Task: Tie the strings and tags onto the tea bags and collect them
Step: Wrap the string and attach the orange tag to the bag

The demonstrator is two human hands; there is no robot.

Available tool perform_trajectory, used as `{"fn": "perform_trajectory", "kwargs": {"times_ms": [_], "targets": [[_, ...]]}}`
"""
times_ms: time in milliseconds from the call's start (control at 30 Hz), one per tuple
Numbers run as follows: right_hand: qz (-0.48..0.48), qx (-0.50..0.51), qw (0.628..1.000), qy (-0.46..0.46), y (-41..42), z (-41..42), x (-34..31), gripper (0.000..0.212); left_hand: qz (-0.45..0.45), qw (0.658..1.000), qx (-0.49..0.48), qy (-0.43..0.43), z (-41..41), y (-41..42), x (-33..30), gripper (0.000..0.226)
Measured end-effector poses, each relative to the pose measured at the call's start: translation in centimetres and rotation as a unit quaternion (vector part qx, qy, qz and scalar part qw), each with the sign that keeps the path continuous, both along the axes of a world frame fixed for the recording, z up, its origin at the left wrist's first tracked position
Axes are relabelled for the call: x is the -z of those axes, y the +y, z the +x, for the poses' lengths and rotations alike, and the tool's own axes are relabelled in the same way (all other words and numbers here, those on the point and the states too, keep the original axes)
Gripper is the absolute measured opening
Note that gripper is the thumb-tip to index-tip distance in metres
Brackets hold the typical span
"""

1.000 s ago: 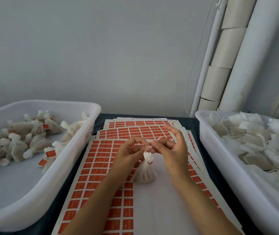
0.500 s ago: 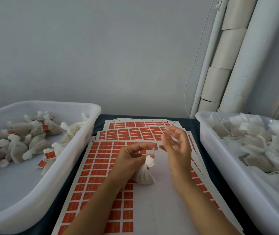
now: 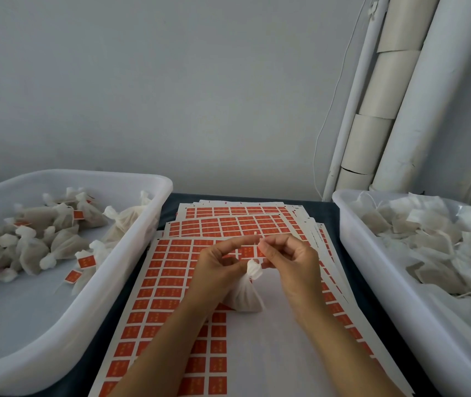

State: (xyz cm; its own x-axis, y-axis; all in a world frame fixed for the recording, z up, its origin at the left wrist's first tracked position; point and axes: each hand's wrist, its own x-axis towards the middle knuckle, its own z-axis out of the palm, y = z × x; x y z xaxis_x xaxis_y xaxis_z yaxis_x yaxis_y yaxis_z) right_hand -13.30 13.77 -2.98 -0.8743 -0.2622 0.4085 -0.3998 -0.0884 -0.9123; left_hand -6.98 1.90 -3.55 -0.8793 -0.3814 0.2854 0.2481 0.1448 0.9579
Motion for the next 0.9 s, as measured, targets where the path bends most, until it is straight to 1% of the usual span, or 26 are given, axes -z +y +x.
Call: {"fn": "perform_trajectory", "kwargs": {"times_ms": [167, 400, 900], "targets": [[0.011, 0.019, 1.000, 0.005, 0.11, -0.14, 0.11, 0.007, -0.015, 1.000, 0.002, -0.003, -0.04, 0.01, 0.11, 0.055], [0.017, 0.028, 0.999, 0.004, 0.12, -0.14, 0.11, 0.007, -0.013, 1.000, -0.002, -0.005, -0.19, 0.07, 0.18, 0.052], [0.044, 0.040, 0.998, 0.024, -0.01, -0.11, 0.06, 0.011, -0.028, 1.000, 0.001, -0.009, -0.17, 0.10, 0.23, 0.053]]}}
